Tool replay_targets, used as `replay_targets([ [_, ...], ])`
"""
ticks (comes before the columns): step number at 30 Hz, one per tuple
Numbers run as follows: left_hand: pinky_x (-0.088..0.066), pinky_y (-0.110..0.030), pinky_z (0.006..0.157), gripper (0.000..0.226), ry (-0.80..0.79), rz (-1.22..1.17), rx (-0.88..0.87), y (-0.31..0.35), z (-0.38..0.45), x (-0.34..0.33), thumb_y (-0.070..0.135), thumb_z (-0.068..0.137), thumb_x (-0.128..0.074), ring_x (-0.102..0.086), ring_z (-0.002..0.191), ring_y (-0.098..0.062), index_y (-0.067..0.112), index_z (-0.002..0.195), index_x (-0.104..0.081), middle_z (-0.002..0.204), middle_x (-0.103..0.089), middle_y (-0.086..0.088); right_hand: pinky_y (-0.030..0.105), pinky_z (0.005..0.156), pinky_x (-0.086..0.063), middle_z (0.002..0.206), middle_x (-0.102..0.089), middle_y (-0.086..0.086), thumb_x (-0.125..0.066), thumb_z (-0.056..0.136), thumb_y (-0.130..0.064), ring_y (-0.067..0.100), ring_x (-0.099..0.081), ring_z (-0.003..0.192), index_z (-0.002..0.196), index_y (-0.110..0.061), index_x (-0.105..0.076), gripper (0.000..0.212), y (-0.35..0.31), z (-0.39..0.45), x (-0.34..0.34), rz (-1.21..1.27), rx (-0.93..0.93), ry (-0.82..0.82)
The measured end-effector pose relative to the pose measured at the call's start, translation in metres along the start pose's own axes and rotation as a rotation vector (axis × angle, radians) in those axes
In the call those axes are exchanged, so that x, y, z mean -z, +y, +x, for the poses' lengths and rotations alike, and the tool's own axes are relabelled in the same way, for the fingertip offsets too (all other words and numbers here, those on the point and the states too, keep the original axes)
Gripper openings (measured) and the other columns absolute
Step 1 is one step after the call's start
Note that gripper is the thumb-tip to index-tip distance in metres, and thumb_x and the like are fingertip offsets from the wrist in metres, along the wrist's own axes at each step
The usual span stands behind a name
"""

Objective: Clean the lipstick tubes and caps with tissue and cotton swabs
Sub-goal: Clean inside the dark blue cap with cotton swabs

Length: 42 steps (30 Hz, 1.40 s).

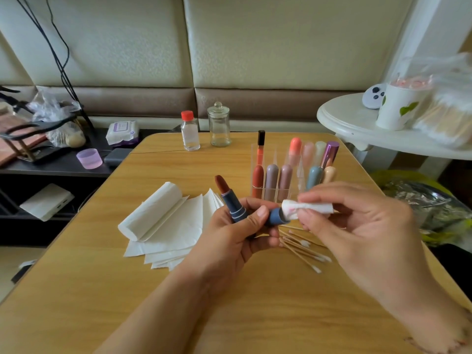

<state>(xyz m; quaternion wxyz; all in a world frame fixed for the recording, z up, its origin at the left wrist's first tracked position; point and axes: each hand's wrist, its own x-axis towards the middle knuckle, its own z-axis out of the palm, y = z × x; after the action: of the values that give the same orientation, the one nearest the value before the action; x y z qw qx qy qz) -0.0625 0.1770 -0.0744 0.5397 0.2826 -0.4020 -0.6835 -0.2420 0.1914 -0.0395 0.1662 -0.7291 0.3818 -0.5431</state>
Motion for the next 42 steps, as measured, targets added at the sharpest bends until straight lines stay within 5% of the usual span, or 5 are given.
replay_targets([
  [5,-0.056,-0.022,0.058,0.024,0.040,0.010,0.002,0.001,0.001,0.000,0.013,0.081,-0.060,-0.062,0.061,-0.016,-0.004,0.097,-0.063,0.076,-0.064,-0.013,0.011,0.077,-0.053,0.089,-0.073,-0.016,-0.082,0.078,-0.018,-0.001,-0.070,0.085,0.086,-0.020,-0.078,0.009,-0.002,-0.001,0.001,-0.136,0.131,-0.078],
  [18,-0.057,-0.023,0.061,0.019,0.063,-0.004,-0.047,0.000,-0.001,-0.001,0.010,0.078,-0.061,-0.063,0.061,-0.019,-0.001,0.093,-0.063,0.078,-0.064,-0.016,0.011,0.075,-0.051,0.102,-0.065,-0.012,-0.071,0.091,-0.018,0.015,-0.066,0.100,0.097,-0.027,-0.079,0.014,0.010,-0.005,-0.005,-0.014,-0.073,-0.137],
  [26,-0.057,-0.028,0.066,0.017,0.051,0.177,-0.114,-0.008,0.002,0.004,0.009,0.082,-0.065,-0.066,0.068,-0.021,0.001,0.097,-0.062,0.082,-0.068,-0.014,0.028,0.063,-0.056,0.085,-0.073,-0.007,-0.076,0.082,-0.006,0.017,-0.072,0.073,0.102,-0.035,-0.069,0.036,0.011,-0.005,-0.006,0.098,-0.249,-0.066],
  [35,-0.056,-0.027,0.065,0.014,0.092,0.246,-0.155,-0.009,0.003,0.005,0.012,0.084,-0.069,-0.067,0.067,-0.020,0.005,0.094,-0.065,0.082,-0.067,-0.016,0.018,0.045,-0.046,0.061,-0.072,0.007,-0.083,0.072,-0.012,0.009,-0.064,0.047,0.073,-0.016,-0.075,0.010,0.010,-0.005,-0.007,0.292,-0.369,-0.094],
  [42,-0.053,-0.024,0.057,0.029,0.065,0.323,-0.149,-0.007,0.002,0.002,0.021,0.086,-0.065,-0.063,0.062,-0.018,-0.004,0.099,-0.063,0.076,-0.063,-0.019,0.011,0.071,-0.053,0.095,-0.072,-0.008,-0.079,0.081,-0.015,0.004,-0.070,0.081,0.092,-0.019,-0.077,0.012,0.018,-0.012,-0.008,-0.050,0.054,-0.057],
])
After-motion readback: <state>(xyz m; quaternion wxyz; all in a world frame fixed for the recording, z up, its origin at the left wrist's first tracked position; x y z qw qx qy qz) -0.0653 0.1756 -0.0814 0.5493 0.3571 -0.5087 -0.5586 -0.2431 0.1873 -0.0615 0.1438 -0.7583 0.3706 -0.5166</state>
